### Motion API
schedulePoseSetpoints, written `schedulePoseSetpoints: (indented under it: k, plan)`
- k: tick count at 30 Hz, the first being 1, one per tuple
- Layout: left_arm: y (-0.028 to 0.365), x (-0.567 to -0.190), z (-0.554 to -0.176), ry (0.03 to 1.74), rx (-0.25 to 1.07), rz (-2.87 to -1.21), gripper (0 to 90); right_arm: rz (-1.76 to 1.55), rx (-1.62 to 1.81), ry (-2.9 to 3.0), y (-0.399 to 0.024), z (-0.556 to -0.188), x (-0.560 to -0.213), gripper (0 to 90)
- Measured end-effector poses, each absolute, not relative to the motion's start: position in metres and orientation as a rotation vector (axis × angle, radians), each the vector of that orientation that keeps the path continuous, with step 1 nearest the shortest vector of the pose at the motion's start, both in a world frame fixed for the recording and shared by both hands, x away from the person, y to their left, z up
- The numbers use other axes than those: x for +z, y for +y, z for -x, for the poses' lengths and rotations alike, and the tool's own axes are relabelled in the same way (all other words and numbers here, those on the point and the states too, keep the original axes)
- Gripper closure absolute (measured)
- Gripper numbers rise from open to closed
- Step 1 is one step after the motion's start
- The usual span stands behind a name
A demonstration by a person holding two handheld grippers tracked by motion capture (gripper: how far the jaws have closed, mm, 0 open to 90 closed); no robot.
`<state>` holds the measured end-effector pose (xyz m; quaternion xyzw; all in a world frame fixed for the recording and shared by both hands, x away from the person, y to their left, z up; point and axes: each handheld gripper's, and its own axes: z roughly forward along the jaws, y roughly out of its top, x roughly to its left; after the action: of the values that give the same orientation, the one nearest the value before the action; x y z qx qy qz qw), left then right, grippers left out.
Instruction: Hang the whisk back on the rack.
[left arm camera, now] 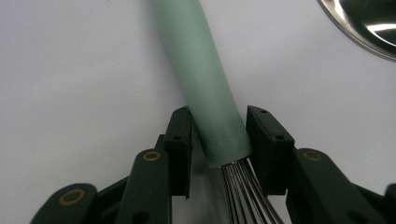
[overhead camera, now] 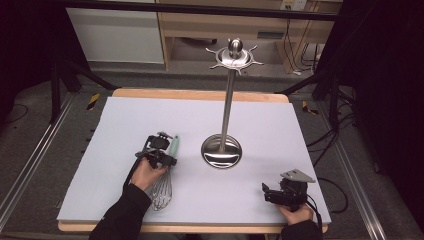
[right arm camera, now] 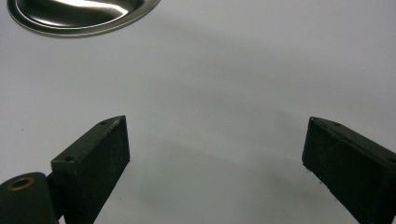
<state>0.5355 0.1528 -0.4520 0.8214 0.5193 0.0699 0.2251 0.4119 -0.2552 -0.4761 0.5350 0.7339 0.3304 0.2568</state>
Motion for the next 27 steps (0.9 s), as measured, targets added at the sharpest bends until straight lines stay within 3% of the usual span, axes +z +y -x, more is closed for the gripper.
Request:
schedulePoseSetpoints:
  k: [12, 27]
  plan:
    - [0.156, -0.443, -0.526, 1.353, 0.208, -2.25, 67.3, -1.457, 0.895, 1.998, -0.256, -0.412, -0.476, 8.1]
    - [0.178, -0.417, -0.493, 1.216, 0.278, -2.114, 68.8, -1.472, 0.886, 1.995, -0.256, -0.413, -0.477, 8.0]
